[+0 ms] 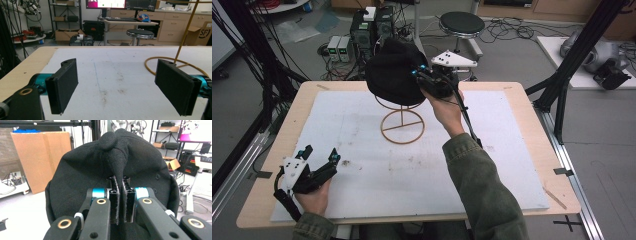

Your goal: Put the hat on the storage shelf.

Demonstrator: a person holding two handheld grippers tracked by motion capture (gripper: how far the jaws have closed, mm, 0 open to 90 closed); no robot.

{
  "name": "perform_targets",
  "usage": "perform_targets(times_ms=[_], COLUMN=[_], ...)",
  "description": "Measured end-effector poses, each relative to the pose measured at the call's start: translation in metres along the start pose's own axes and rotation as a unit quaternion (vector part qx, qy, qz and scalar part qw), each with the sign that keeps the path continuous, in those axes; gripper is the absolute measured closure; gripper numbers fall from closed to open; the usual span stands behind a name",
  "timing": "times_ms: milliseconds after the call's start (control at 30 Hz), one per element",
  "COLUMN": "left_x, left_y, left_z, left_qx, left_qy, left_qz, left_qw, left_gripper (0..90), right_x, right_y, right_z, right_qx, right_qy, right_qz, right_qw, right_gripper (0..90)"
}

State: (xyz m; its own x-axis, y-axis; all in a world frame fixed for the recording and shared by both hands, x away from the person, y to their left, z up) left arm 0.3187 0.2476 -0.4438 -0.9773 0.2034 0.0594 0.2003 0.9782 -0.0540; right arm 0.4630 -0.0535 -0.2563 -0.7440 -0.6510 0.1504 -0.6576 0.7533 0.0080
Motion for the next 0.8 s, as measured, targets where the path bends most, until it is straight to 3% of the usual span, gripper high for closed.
perform_targets(times_ms=[300,800], left_x=[0.0,0.001], left_y=[0.0,0.001], left_z=[0.0,0.0], left_qx=[-0.001,-0.002], left_qy=[0.0,0.002], left_qz=[0.001,0.001], left_qw=[1.0,1.0], left_gripper=[18.9,18.9], right_x=[-0.006,-0.013], right_y=[0.0,0.005], right_z=[0.01,0.017], right_qx=[0.004,0.002], right_qy=[0.035,0.049], right_qz=[-0.003,-0.012], right_qw=[0.9994,0.9987], right_gripper=[87.1,85.1])
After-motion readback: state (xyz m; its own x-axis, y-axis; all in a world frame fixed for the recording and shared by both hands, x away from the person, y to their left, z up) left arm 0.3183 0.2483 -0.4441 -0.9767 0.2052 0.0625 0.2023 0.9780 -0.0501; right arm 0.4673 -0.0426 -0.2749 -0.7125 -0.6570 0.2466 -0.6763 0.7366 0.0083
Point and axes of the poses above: each handheld gripper's, and its own axes: x roughly backward along the jaws, z roughly out of its underside, y roughly to its left, the point moved 7 cm from there along -x, roughly forward along the jaws, and after that the axes turned 4 degrees about z, right-handed, at the moved point
